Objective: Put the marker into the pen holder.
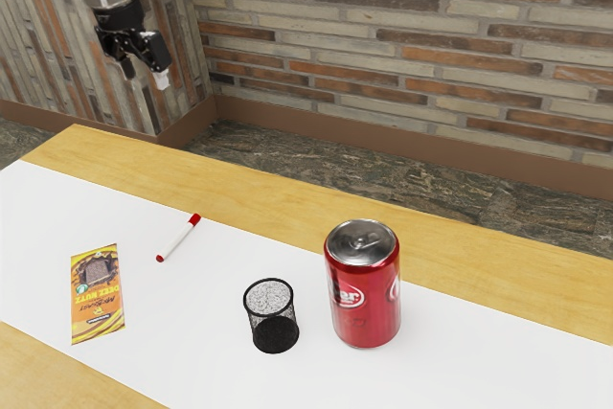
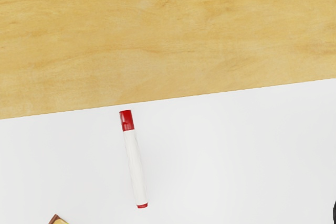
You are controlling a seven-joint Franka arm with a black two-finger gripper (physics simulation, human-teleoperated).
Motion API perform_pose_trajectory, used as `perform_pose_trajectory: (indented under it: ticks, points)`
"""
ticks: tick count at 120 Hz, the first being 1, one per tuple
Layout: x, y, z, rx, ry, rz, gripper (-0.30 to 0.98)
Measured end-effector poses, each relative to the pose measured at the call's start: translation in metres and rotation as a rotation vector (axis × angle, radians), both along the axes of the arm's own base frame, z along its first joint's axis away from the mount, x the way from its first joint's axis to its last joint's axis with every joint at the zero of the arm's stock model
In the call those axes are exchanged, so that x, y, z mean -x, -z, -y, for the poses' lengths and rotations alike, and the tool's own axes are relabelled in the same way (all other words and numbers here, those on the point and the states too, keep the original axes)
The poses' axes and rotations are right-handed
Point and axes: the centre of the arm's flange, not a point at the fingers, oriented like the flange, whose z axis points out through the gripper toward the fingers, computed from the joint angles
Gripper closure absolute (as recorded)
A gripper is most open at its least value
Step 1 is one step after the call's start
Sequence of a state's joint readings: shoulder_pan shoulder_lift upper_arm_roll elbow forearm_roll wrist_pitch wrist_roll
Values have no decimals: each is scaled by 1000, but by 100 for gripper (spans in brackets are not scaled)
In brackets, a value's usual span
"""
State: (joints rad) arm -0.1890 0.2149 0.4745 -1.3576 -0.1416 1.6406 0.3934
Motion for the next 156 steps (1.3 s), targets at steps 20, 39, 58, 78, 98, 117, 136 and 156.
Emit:
perform_pose_trajectory:
  ticks: [20, 39, 58, 78, 98, 117, 136, 156]
  points:
    - [-1, -4, 20, -2, 22, 7, 2]
    - [21, 28, 13, -51, -6, -98, 5]
    - [60, 180, -32, -27, -112, -293, 20]
    - [64, 240, -60, -10, -230, -275, 16]
    - [55, 280, -86, 5, -360, -247, 21]
    - [-17, 306, -73, -26, -381, -168, 25]
    - [-59, 340, -57, -12, -370, -139, 26]
    - [-78, 357, -49, -5, -352, -125, 27]
